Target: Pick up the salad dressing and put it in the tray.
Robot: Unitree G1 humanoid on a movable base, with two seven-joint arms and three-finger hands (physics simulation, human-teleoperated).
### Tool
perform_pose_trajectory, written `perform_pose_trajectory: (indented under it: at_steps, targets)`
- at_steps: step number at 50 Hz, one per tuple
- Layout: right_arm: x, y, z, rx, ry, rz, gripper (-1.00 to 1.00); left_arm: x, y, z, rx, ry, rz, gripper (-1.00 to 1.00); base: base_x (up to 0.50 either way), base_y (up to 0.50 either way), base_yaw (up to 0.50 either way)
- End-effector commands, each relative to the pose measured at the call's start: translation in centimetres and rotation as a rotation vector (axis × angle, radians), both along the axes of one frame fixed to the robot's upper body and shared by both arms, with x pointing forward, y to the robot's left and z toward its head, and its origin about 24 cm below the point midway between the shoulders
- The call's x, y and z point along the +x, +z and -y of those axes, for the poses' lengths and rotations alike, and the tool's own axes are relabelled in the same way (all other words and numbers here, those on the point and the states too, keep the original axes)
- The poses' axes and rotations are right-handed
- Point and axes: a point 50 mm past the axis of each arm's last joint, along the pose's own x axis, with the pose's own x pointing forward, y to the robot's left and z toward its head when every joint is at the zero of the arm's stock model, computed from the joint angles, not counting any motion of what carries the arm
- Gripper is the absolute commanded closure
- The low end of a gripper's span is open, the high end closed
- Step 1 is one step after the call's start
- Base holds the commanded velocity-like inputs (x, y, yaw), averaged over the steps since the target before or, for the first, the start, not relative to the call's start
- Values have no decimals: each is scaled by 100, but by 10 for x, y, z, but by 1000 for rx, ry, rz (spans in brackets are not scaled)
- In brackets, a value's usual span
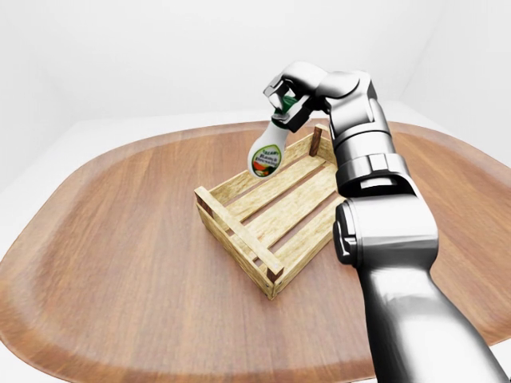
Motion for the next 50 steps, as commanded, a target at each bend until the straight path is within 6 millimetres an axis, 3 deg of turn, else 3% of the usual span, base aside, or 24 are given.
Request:
perform_pose_trajectory:
  at_steps: [1, 12, 30, 39, 50]
  targets:
    - [5, -50, 21, 32, -80, -154, 100, -1, -3, -2, -10, 3, -7, -100, 0, 0, 0]
    - [5, -89, 36, 91, -206, -181, 100, -3, -2, -3, -11, 8, -7, -100, 0, 0, 0]
    - [10, -101, 40, 150, -545, 48, 100, -3, -6, -6, -24, 7, -20, -100, 0, 0, 0]
    - [6, -120, 46, 68, -559, 13, 100, -2, -4, -4, -16, 5, -16, -100, 0, 0, 0]
    - [4, -136, 42, -160, -436, -99, 100, 0, -9, -5, -28, -1, -30, -100, 0, 0, 0]
